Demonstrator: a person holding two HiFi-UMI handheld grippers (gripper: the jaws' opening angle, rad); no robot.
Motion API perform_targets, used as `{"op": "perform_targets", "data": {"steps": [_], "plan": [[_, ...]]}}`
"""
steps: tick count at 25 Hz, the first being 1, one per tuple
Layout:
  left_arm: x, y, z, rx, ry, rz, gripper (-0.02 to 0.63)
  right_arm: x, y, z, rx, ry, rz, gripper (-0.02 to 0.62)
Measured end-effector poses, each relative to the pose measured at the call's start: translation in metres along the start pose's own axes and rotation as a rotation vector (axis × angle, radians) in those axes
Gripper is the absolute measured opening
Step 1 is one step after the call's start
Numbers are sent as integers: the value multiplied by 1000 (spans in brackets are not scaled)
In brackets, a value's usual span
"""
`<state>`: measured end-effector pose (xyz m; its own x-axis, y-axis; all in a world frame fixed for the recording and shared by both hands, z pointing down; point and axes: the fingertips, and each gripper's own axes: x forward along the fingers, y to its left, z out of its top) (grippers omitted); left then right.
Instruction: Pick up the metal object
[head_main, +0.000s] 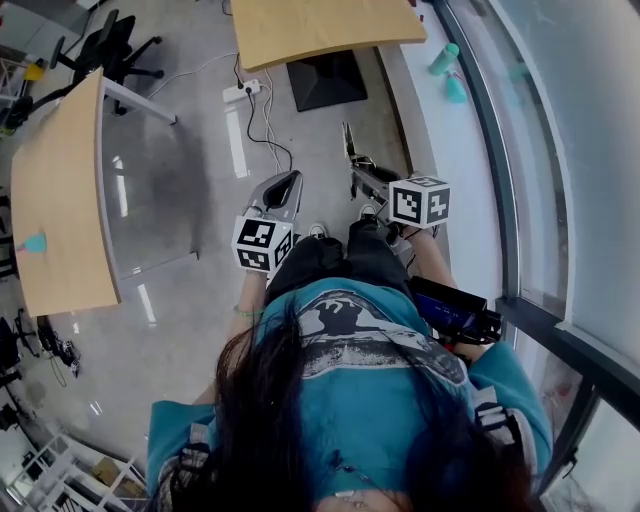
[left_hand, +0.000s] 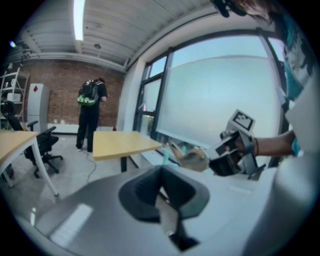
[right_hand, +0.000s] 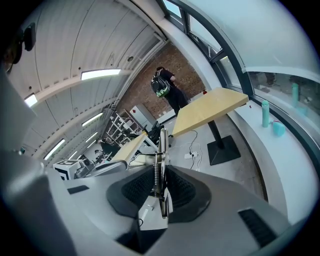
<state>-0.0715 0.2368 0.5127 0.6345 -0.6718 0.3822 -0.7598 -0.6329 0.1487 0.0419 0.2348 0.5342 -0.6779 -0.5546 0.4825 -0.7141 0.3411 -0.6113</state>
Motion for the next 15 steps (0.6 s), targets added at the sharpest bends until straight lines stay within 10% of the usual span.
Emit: {"op": "perform_targets", "data": {"steps": [15], "plan": [[-6, -9, 0, 23, -24, -36, 3, -10, 5, -13, 25, -23, -13, 89]]}}
